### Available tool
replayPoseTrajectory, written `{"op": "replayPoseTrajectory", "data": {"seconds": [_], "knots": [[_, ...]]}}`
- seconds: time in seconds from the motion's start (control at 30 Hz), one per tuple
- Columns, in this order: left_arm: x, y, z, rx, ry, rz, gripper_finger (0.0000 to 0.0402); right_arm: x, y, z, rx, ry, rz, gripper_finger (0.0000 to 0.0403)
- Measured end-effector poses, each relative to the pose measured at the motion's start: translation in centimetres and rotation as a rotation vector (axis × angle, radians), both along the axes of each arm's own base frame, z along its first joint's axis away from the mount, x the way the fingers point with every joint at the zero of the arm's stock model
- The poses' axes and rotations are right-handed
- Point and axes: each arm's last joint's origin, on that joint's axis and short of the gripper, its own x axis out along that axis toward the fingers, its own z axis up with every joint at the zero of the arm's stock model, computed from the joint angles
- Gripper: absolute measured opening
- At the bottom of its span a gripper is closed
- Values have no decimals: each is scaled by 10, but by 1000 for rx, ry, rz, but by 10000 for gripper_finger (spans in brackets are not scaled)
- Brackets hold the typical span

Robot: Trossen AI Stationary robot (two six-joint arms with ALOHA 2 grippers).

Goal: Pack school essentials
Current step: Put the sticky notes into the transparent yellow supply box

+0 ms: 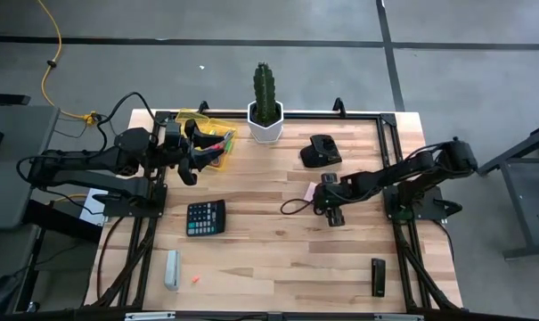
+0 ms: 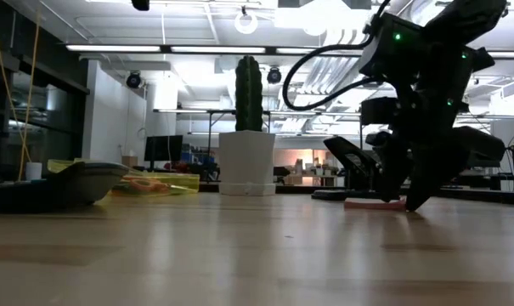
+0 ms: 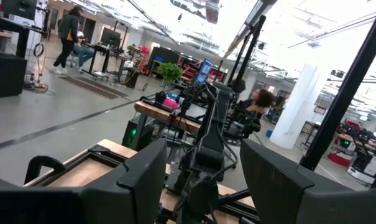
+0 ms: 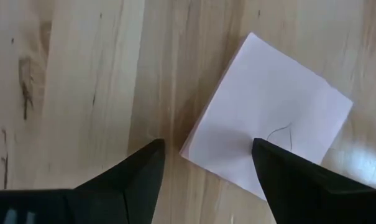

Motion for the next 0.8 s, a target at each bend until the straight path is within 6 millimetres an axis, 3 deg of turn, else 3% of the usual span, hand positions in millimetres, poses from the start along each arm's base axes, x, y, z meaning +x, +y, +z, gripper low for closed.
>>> {"op": "replayPoseTrajectory", "data": {"seconds": [0.1,0.2,0.5,0.8], "knots": [[0,0,0,0,0,0,195,1,0,-2,-20,6,-13,232],[0,0,0,2,0,0,195,1,-1,-2,-37,7,-22,201],[0,0,0,1,0,0,195,2,7,-16,-127,70,-8,15],[0,0,0,2,1,-1,195,3,13,-8,-119,112,-65,2]]}}
